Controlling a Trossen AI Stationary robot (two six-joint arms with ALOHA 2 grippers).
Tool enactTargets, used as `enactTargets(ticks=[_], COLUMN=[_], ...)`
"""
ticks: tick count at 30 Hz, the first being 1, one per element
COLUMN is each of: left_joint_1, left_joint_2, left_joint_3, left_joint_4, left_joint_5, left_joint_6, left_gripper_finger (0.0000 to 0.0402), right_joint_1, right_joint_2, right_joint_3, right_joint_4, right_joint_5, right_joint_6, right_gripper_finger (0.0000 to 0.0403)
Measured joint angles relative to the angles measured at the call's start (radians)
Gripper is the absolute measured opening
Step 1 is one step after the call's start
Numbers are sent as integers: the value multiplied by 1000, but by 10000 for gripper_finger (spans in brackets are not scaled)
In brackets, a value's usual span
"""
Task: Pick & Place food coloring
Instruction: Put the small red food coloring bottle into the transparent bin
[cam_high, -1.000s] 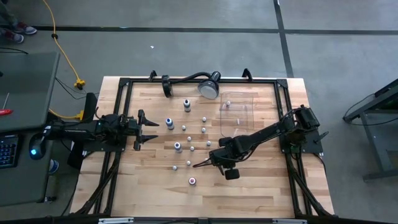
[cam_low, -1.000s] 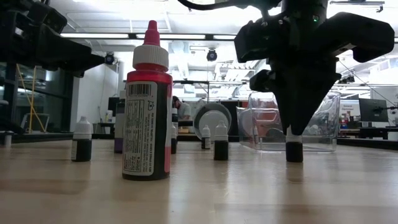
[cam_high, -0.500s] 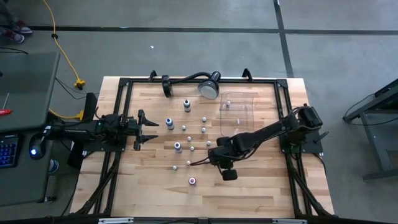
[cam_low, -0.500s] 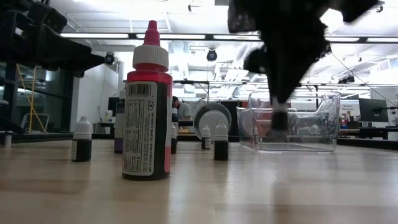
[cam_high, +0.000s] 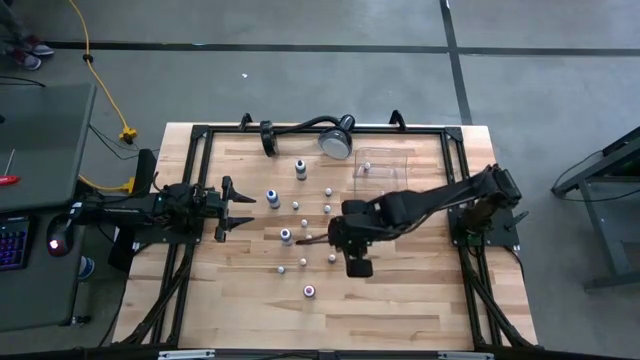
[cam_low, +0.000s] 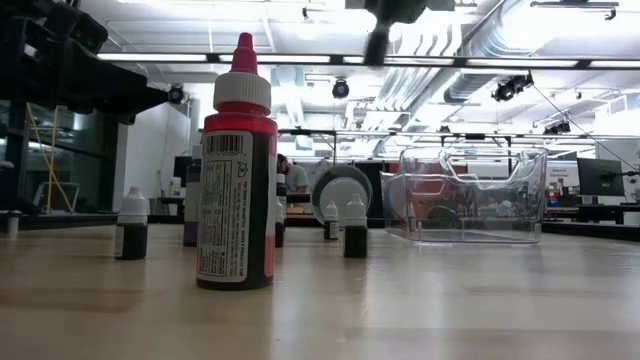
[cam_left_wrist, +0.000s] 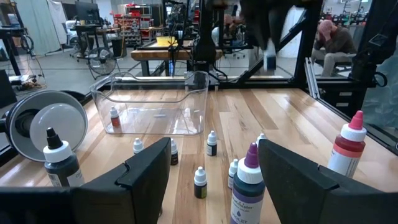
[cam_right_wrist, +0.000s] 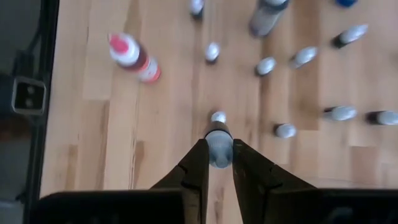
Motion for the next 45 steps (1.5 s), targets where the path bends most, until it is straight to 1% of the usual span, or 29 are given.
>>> enactTargets(ticks=[6,11,17,19,21,24,28,31,36,38,41,45], left_joint_1=[0,0,0,0,0,0,0,0,0,0,0,0], left_joint_2=[0,0,0,0,0,0,0,0,0,0,0,0], left_joint_3=[0,0,0,0,0,0,0,0,0,0,0,0], left_joint_4=[0,0,0,0,0,0,0,0,0,0,0,0], left_joint_5=[0,0,0,0,0,0,0,0,0,0,0,0], left_joint_6=[0,0,0,0,0,0,0,0,0,0,0,0], left_gripper_finger=[239,239,239,239,239,239,239,239,239,239,239,239], right_joint_1=[-63,-140,-239,-267,-292,-329,-372,-394,-430,-453,-493,-547], right_joint_2=[0,0,-4,-4,-11,-20,-60,-125,-264,-307,-341,-335], right_joint_3=[169,251,268,263,237,176,22,-134,-418,-503,-592,-638], right_joint_4=[-158,-349,-520,-530,-522,-528,-489,-370,-113,-52,-14,13], right_joint_5=[72,139,205,222,211,199,186,156,90,72,54,53], right_joint_6=[88,172,262,270,268,294,332,349,377,394,398,342], right_gripper_finger=[49,46,50,49,47,46,50,50,49,52,53,54])
